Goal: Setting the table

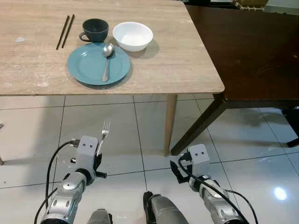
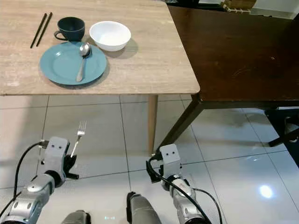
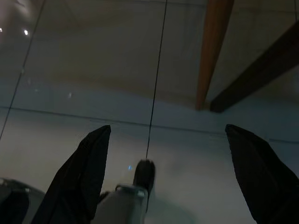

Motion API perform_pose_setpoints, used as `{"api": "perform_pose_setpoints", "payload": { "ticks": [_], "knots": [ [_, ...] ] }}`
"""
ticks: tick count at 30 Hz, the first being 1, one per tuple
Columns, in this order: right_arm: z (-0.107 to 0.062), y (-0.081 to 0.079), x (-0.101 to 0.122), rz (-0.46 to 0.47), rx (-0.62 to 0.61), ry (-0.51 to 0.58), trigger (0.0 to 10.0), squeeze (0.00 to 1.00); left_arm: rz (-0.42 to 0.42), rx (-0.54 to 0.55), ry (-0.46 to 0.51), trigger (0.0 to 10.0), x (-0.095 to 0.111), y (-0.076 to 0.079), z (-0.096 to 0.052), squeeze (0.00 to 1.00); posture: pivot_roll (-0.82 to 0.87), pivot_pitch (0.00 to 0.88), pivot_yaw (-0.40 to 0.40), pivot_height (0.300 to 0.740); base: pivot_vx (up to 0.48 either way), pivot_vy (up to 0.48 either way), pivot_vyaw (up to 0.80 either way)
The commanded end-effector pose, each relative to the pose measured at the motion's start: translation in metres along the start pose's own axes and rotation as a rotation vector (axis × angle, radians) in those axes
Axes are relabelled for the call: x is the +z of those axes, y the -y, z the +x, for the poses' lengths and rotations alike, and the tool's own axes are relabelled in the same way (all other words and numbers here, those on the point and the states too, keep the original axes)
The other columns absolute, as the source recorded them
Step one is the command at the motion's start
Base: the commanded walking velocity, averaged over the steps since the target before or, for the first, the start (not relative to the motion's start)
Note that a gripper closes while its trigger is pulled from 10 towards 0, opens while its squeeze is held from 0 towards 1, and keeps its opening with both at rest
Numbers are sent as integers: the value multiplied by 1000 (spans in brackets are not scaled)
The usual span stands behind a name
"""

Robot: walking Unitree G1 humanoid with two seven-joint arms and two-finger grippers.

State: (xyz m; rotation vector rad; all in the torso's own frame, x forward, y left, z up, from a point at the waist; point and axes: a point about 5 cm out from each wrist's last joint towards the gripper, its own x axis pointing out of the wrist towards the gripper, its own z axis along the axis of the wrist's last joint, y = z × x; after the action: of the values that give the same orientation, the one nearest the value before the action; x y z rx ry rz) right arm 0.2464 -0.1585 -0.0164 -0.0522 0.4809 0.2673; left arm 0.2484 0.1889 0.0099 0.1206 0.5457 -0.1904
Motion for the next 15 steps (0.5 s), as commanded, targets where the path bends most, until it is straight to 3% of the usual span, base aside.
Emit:
{"api": "perform_pose_setpoints", "payload": {
  "ticks": [1, 3, 4, 6, 11, 15],
  "knots": [
    [-5, 3, -14, -4, -12, -50, 10000, 0, -5, 1, -50, 0, -14, 4, 0, 0, 51, 122, -60, 740, 0, 0, 0],
    [-7, 5, -26, -19, -31, -90, 10000, 0, -258, 105, -35, 0, -19, 0, 7, 0, 59, 116, -59, 740, 0, 0, 0],
    [-7, 5, -26, -19, -31, -90, 10000, 0, -258, 105, -35, 0, -19, 0, 7, 0, 59, 116, -59, 740, 0, 0, 0],
    [-10, 8, -32, -2, -62, -105, 10000, 0, -361, 172, -49, 9569, -27, -3, 10, 0, 57, 114, -54, 740, 0, 0, 0],
    [-12, 17, -30, 77, -140, -71, 10000, 0, -394, 175, -77, 10000, -38, -1, 9, 0, 46, 113, -46, 740, 0, 0, 0],
    [-12, 21, -31, 90, -168, -75, 10000, 0, -367, 171, -86, 10000, -43, 2, 8, 0, 48, 114, -46, 740, 0, 0, -800]
  ]
}}
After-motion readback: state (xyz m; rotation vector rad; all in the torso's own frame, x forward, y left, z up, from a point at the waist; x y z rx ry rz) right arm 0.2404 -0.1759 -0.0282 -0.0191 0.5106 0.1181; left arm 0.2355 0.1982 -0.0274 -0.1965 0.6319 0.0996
